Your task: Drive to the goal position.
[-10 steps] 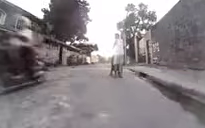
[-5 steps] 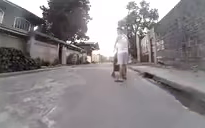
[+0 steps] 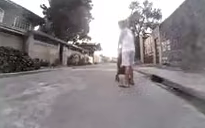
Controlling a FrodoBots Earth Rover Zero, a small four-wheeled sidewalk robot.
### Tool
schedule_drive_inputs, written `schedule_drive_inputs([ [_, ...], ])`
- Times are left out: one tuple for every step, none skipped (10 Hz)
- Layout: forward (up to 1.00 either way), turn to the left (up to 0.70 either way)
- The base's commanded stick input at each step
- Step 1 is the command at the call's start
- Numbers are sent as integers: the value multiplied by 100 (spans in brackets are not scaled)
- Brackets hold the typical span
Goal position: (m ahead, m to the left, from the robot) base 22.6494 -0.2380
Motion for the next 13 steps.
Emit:
schedule_drive_inputs([
  [100, 40],
  [100, 40],
  [100, 40],
  [100, 40],
  [100, 40],
  [100, 40],
  [100, 40],
  [100, 40],
  [100, 40],
  [100, 24],
  [100, 0],
  [100, 0],
  [100, 0],
])
